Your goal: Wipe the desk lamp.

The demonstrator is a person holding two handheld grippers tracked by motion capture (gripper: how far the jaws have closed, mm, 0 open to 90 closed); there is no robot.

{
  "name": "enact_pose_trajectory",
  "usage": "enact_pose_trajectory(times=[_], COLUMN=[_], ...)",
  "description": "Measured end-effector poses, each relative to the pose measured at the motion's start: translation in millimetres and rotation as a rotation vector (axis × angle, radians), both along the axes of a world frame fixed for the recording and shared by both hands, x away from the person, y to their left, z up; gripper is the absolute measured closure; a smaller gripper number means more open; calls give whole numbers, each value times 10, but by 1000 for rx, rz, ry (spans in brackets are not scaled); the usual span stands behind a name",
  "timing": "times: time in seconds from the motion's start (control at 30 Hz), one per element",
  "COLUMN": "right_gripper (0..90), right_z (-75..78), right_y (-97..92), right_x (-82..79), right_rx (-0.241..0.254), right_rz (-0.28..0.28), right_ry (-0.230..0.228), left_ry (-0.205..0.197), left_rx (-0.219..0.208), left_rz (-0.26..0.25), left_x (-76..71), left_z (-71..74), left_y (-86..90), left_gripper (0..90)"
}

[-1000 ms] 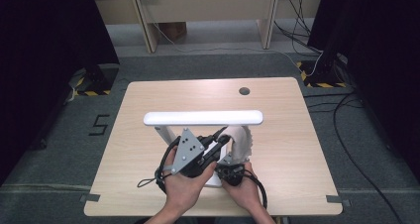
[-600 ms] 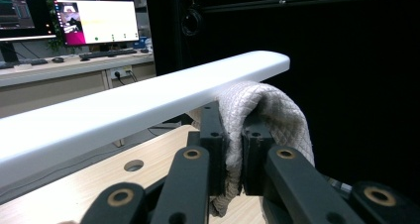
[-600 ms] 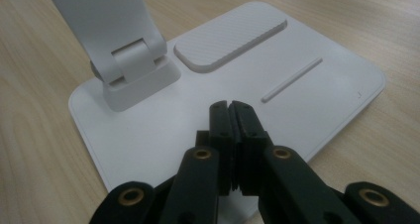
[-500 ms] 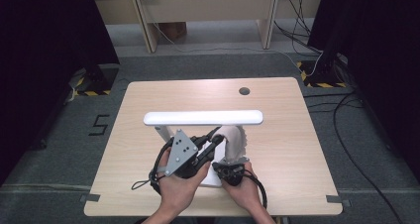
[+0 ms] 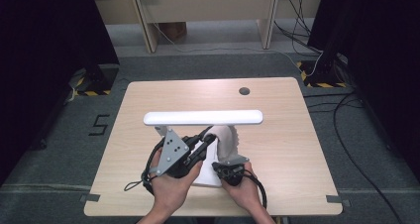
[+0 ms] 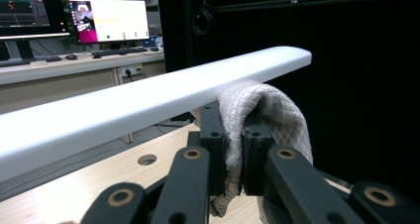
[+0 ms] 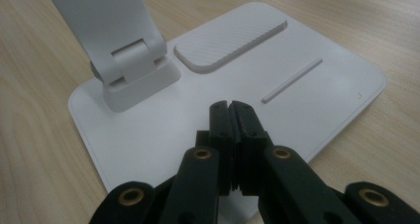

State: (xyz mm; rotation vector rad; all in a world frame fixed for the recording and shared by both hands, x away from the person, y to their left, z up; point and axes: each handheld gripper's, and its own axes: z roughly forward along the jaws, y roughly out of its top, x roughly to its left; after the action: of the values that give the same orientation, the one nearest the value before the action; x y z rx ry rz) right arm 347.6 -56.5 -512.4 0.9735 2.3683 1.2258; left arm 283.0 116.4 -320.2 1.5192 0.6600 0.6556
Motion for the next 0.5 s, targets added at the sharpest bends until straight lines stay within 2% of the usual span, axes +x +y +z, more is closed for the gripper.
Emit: enact_pose_trajectory(times=[0.33,0.37,0.47,0.5], right_gripper=[886,887,887,887], right_z=[2,1,1,0], right_y=[3,1,1,1], right_x=[-1,1,2,2], right_rx=[3,3,3,5], right_rz=[-2,-1,-1,-1], right_ry=[8,6,7,7], left_ry=[5,-5,4,-7], left_rx=[-7,-1,-6,0], left_rz=[16,20,30,31], left_x=[0,7,-9,-3], left_z=[-10,-8,-15,-14], left_y=[109,129,153,166], left_gripper=[834,834,834,835])
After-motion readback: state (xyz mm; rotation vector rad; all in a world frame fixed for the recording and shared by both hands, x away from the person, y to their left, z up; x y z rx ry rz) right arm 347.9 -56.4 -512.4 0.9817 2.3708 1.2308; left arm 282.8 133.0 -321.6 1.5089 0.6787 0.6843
